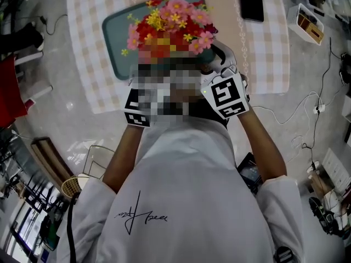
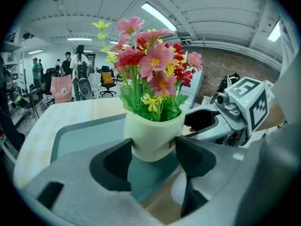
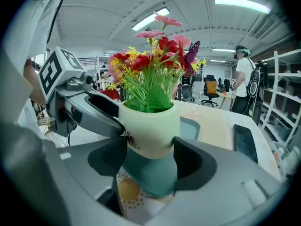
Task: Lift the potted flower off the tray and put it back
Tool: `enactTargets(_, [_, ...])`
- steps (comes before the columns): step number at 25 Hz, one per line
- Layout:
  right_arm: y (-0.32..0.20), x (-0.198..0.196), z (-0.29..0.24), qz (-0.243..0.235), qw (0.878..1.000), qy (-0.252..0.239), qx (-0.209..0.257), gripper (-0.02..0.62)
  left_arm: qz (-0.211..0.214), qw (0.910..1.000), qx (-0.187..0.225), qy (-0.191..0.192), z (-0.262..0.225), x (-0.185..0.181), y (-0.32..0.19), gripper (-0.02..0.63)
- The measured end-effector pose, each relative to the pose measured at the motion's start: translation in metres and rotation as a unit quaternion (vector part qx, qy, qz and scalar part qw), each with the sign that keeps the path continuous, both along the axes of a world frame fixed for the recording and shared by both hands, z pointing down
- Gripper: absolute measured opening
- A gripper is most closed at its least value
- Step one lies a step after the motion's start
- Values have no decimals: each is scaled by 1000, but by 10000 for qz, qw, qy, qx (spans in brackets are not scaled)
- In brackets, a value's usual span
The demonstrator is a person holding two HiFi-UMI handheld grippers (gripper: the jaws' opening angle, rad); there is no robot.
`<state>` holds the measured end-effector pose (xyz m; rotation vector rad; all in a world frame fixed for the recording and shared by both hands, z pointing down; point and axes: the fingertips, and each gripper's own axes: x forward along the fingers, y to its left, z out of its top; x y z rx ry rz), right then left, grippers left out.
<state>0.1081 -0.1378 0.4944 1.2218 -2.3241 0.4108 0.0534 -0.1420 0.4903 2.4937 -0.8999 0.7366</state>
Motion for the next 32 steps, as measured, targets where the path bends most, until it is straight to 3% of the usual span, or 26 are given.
enactTargets(32, [-7, -2, 37, -20, 9994, 334, -87, 314, 71, 9992, -166, -346, 34, -3, -6, 282])
